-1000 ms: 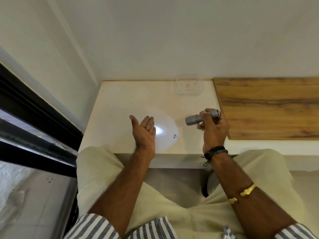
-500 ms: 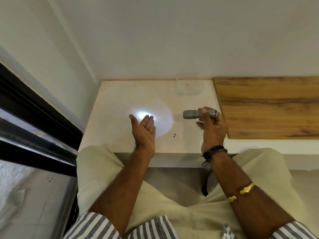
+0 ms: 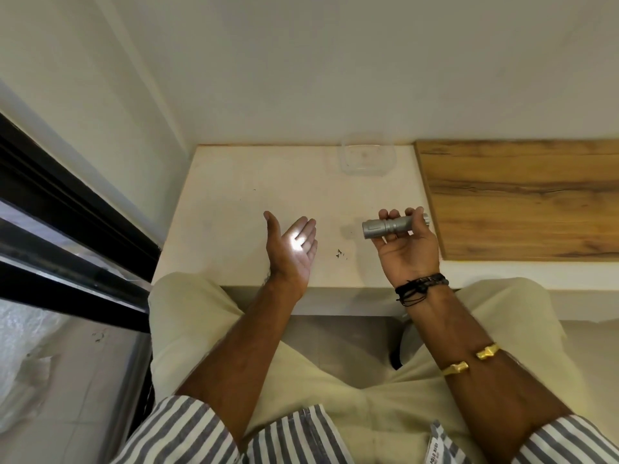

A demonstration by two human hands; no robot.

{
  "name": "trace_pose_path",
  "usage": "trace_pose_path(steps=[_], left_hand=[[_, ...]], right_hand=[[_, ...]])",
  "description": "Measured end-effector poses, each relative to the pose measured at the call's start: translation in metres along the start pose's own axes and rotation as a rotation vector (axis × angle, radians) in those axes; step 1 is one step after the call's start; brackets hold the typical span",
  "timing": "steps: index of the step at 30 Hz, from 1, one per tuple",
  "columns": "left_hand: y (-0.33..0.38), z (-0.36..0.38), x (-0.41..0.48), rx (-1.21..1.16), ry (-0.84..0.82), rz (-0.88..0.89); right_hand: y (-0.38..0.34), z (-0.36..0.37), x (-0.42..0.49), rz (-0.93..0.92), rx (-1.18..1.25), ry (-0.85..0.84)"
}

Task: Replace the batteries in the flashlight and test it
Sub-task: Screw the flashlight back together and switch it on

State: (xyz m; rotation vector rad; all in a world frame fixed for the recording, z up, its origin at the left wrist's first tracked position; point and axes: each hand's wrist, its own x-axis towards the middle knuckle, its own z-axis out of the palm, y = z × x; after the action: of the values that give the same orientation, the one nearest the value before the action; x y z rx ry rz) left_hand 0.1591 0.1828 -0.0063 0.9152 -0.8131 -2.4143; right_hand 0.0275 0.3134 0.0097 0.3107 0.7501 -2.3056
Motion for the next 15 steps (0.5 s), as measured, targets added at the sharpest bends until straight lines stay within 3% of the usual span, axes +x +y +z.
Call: trace_pose_path(steps=[10, 15], left_hand=[[-0.006, 0.001, -0.003, -0.020, -0.144, -0.085], [-0.006, -0.001, -0.001, -0.037, -0.149, -0.092]], right_hand=[[-0.001, 0.007, -0.011, 0.110, 0.099, -0.187], [0.001, 0.008, -0.013, 0.103, 0.107, -0.183]])
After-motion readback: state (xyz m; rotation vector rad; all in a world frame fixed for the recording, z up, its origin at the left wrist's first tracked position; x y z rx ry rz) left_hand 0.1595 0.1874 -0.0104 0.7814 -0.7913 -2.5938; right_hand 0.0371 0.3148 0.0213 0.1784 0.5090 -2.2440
